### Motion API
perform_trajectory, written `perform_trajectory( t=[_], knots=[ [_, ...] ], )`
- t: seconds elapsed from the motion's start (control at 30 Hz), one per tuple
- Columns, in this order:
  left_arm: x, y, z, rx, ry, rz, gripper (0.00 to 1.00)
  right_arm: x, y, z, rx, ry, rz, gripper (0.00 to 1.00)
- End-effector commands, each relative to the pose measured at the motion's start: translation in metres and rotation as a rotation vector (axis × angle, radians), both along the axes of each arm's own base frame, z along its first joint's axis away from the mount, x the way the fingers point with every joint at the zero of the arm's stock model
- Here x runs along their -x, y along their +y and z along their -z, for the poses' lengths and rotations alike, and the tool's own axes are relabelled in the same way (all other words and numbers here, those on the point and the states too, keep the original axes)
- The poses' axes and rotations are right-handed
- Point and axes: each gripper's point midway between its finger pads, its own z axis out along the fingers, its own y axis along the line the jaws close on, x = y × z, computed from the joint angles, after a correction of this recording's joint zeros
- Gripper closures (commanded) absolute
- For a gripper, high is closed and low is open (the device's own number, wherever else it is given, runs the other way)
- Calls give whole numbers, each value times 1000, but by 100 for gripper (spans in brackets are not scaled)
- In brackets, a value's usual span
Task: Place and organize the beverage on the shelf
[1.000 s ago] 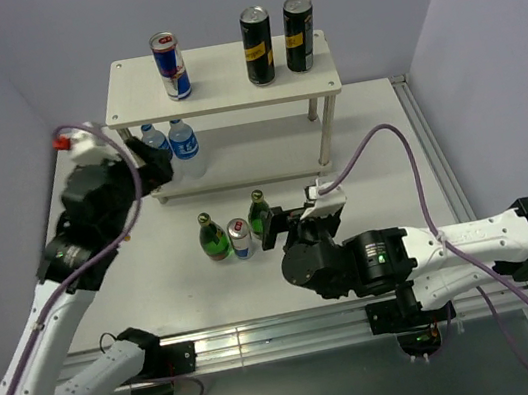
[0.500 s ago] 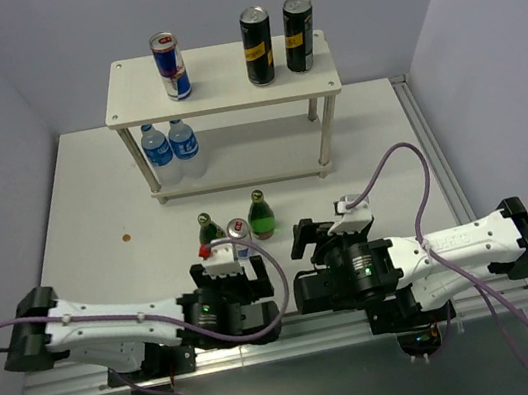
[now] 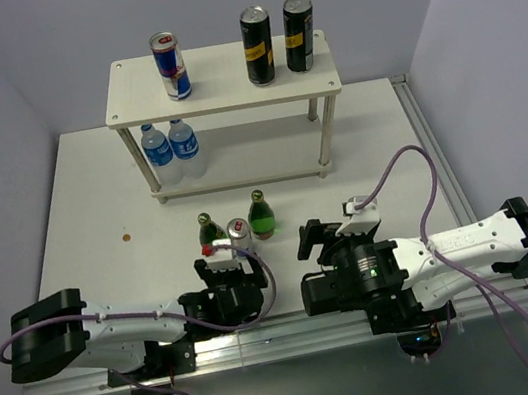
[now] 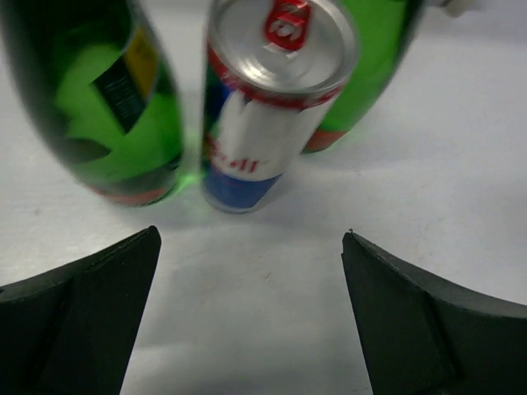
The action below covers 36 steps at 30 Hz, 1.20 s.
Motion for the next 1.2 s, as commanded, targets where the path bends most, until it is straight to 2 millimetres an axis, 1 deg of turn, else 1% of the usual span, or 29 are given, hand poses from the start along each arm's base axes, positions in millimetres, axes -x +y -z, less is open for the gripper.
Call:
perform_trajectory(
  t=[0.0, 0.07, 0.1, 0.2, 0.23, 0.27, 0.3, 0.33, 0.37, 0.4, 0.47, 0.5, 0.57, 0.6, 0.63, 0.7, 0.73, 0.8, 0.83, 0.87, 0.9, 0.93, 0.97, 1.03, 1.07, 1.1, 1.13, 1.17],
  knots=[
    [-10, -44, -31, 115, -74, 97, 1, -2, -6, -3, 17, -39, 16, 0],
    [-10, -48, -24, 94, -67, 110, 1, -2, -7, 0, 25, -41, 20, 0],
    [-11, -50, -23, 104, -66, 114, 1, -3, -6, 1, 32, -42, 21, 0],
    [-18, -49, -15, 98, -58, 119, 1, -2, -7, 4, 38, -41, 25, 0],
    [-25, -46, -13, 99, -58, 101, 1, -2, -7, 6, 41, -40, 26, 0],
    [-28, -46, -9, 88, -55, 103, 1, -2, -7, 6, 40, -40, 26, 0],
    [-37, -41, -8, 81, -57, 81, 1, -2, -8, 7, 44, -40, 26, 0],
    [-41, -40, -9, 83, -65, 74, 1, -2, -9, 8, 44, -38, 27, 0],
    [-44, -41, -6, 76, -59, 86, 1, -2, -9, 8, 43, -40, 27, 0],
    [-53, -37, -6, 68, -64, 68, 1, -2, -9, 9, 46, -38, 25, 0],
    [-61, -38, -5, 70, -65, 75, 1, -2, -12, 9, 47, -38, 25, 0],
    [-70, -34, -4, 62, -66, 61, 1, -2, -12, 9, 47, -37, 25, 0],
    [-77, -37, -3, 75, -64, 73, 2, -2, -15, 8, 41, -37, 24, 0],
    [-85, -33, -2, 67, -64, 57, 2, -2, -16, 9, 41, -35, 26, 0],
    [-88, -33, 3, 52, -59, 56, 2, -2, -17, 9, 39, -35, 24, 0],
    [-95, -36, 4, 53, -62, 60, 3, -2, -19, 10, 38, -35, 24, 0],
    [-95, -38, 10, 39, -55, 66, 4, -2, -20, 10, 38, -35, 24, 0],
    [-99, -42, 11, 44, -56, 69, 6, -2, -21, 11, 41, -33, 25, 0],
    [-100, -43, 15, 37, -50, 73, 7, -2, -21, 12, 39, -32, 26, 0],
    [-102, -45, 15, 39, -52, 75, 12, -2, -22, 12, 38, -30, 26, 0],
    [-104, -46, 15, 37, -52, 76, 15, -2, -22, 12, 38, -30, 27, 0],
    [-104, -46, 18, 32, -50, 78, 21, -2, -21, 13, 38, -27, 27, 0],
    [-105, -47, 17, 32, -50, 76, 48, -2, -22, 14, 38, -26, 28, 0],
    [-103, -44, 15, 37, -46, 70, 64, -2, -22, 15, 38, -24, 29, 0],
    [-102, -39, 11, 40, -46, 57, 82, -2, -22, 17, 40, -23, 30, 0],
    [-99, -37, 16, 25, -33, 57, 87, -1, -22, 17, 37, -21, 31, 0],
    [-99, -32, 6, 34, -46, 37, 96, -1, -22, 18, 39, -21, 32, 0],
    [-95, -32, 2, 24, -43, 31, 100, -1, -22, 18, 38, -20, 32, 0]
  ],
)
